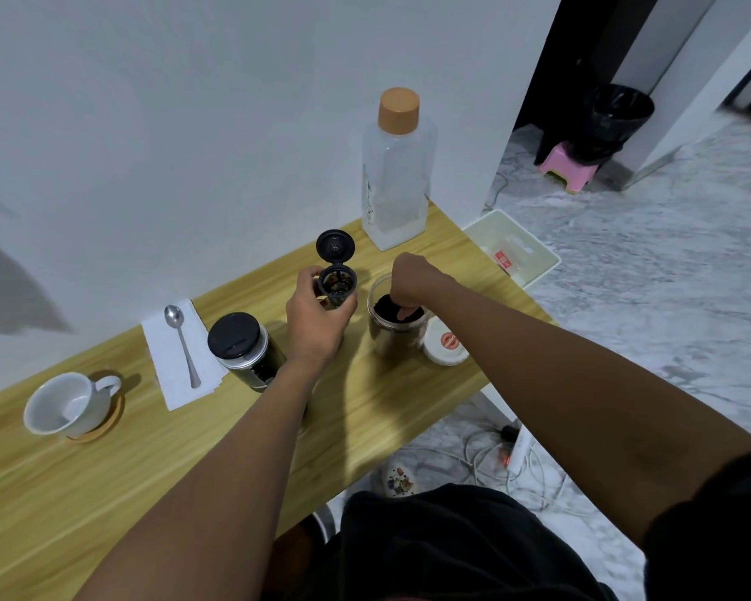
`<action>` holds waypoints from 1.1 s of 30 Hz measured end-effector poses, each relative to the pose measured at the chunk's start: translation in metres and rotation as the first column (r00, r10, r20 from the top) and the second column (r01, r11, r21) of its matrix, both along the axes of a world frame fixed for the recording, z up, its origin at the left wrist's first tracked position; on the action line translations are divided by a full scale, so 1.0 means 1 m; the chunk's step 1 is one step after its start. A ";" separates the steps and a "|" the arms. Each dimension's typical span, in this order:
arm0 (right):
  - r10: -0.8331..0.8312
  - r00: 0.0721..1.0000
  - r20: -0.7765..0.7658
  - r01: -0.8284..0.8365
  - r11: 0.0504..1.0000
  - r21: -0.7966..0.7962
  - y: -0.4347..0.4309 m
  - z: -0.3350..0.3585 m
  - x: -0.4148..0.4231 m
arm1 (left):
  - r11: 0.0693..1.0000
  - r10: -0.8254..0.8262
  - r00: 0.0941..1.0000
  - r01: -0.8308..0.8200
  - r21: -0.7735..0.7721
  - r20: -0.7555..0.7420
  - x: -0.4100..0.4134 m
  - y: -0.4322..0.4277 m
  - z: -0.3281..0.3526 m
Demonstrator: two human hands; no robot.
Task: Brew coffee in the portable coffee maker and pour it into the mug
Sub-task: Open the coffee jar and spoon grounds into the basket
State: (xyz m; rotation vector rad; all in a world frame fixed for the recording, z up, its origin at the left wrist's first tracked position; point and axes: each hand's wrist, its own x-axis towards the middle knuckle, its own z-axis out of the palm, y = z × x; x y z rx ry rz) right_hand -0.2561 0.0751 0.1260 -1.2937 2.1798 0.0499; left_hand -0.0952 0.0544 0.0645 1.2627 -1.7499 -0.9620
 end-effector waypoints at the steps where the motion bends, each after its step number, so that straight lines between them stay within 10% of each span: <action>1: 0.013 1.000 -0.003 -0.013 1.000 0.008 0.000 0.000 0.000 | 1.000 0.000 1.000 0.000 0.003 -0.002 0.000 0.000 0.000; 14: 0.226 0.943 -0.243 -0.266 0.953 -0.146 0.006 -0.004 -0.003 | 1.000 0.002 1.000 -0.002 0.020 -0.009 -0.002 0.001 -0.001; 33: -0.306 0.907 0.288 0.358 0.922 -0.148 -0.006 -0.029 0.003 | 0.999 0.027 0.999 -0.026 0.026 -0.036 0.005 0.006 -0.008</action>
